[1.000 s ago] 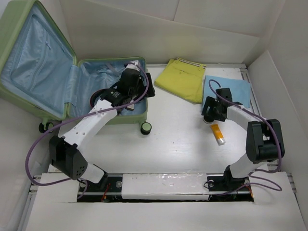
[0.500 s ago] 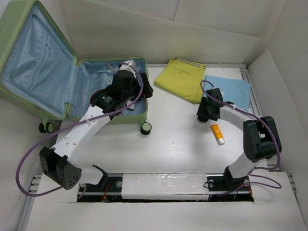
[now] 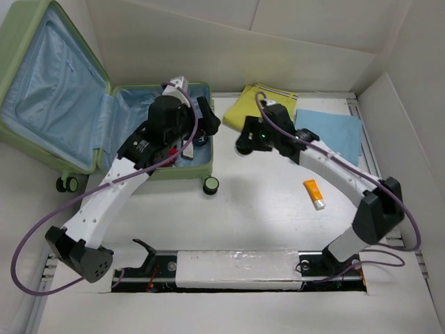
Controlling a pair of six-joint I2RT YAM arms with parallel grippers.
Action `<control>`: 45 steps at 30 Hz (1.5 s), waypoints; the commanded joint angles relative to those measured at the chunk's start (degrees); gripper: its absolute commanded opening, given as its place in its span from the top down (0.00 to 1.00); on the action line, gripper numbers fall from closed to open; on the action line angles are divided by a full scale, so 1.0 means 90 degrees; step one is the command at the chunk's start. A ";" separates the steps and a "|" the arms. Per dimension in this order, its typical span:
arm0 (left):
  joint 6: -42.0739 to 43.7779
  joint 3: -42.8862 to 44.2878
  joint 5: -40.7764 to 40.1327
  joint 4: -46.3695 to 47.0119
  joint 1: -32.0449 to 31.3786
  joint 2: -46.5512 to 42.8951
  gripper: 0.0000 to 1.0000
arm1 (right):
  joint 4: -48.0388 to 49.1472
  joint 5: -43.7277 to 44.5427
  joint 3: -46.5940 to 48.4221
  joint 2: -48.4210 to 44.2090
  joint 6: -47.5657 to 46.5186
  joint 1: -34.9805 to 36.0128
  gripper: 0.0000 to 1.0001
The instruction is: Pack the luggage
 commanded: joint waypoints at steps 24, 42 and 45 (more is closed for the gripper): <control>0.0586 0.1455 -0.0842 -0.0042 -0.3267 0.2115 0.04 | -0.1029 0.0425 0.0345 -0.1352 -0.0218 -0.1922 0.45; -0.0645 0.5913 -0.0803 -0.1038 -0.4051 0.7713 0.04 | -0.3238 -0.0295 0.0535 -0.4363 -0.0854 -0.3283 0.49; -0.0976 0.5913 -0.0862 -0.0727 -0.4109 0.7832 0.09 | -0.3306 -0.0772 0.0536 -0.4519 -0.0708 -0.3049 0.49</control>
